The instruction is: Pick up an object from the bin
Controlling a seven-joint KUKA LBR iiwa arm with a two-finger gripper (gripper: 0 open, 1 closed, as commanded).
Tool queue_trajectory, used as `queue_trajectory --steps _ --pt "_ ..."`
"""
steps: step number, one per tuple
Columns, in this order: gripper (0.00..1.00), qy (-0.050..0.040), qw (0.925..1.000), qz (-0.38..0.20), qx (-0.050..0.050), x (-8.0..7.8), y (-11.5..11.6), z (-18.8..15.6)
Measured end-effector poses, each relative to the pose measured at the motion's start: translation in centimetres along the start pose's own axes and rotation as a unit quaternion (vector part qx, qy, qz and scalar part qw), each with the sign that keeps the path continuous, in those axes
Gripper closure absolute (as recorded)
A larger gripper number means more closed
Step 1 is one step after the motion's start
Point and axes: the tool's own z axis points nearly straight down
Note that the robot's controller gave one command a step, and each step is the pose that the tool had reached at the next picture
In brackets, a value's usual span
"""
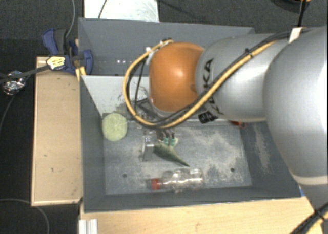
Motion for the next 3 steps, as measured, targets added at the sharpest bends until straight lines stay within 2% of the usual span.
queue_trajectory --steps 1,2,3 --pt "0.0 -0.0036 1.0 0.003 -0.001 -0.2 -0.1 -0.5" --pt "0.0 -0.0049 0.9999 -0.013 -0.001 -2.1 -4.2 5.1" --pt "0.0 -0.0003 1.0 -0.007 0.0 -2.0 -5.7 6.4"
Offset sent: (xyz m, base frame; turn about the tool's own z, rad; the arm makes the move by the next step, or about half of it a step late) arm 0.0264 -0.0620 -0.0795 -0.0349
